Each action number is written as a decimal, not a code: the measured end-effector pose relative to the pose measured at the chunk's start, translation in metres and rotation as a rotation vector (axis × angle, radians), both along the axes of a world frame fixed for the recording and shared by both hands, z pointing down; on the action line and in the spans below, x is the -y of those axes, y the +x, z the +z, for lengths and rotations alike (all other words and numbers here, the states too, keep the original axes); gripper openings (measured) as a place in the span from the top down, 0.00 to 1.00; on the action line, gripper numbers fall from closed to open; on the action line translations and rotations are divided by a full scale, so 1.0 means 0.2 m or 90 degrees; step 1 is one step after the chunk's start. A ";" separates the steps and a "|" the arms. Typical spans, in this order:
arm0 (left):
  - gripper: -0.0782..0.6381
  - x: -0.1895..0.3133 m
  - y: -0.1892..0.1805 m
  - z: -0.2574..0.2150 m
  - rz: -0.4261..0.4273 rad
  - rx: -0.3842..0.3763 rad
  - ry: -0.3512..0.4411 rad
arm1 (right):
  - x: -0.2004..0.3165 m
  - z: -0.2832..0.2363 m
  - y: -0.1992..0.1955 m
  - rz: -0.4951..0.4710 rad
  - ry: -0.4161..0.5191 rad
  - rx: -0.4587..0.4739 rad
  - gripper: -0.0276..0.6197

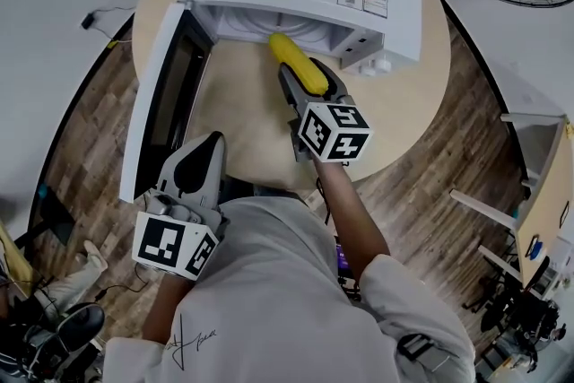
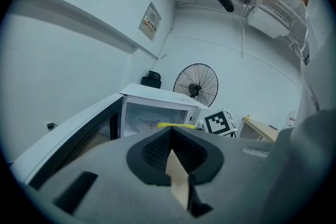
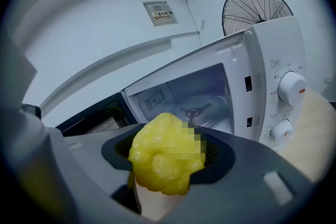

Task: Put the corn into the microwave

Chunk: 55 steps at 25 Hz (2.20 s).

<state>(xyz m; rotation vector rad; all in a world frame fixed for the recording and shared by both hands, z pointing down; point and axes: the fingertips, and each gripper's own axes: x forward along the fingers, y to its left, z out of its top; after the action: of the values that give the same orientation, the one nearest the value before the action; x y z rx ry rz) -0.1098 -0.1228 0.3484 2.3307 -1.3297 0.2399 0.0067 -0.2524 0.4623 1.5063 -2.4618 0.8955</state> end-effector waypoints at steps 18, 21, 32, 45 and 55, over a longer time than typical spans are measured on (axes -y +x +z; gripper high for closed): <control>0.90 0.02 -0.05 0.04 0.019 0.001 -0.025 | 0.21 0.13 -0.05 0.033 -0.010 -0.018 0.55; 0.90 0.03 -0.06 0.05 0.021 0.000 -0.029 | 0.25 0.15 -0.04 0.038 -0.012 -0.023 0.55; 0.90 0.07 -0.10 0.07 0.022 0.000 -0.038 | 0.36 0.19 -0.06 0.047 -0.011 -0.039 0.55; 0.90 0.08 -0.10 0.09 0.031 0.002 -0.047 | 0.51 0.20 -0.04 0.061 0.006 -0.080 0.55; 0.90 0.07 -0.11 0.11 0.034 0.005 -0.055 | 0.63 0.23 -0.06 0.065 0.023 -0.112 0.55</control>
<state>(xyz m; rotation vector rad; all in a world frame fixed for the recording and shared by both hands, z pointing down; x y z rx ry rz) -0.1325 -0.1373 0.3702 2.2961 -1.2375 0.3169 -0.0061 -0.3791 0.5075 1.6590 -2.3074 0.7025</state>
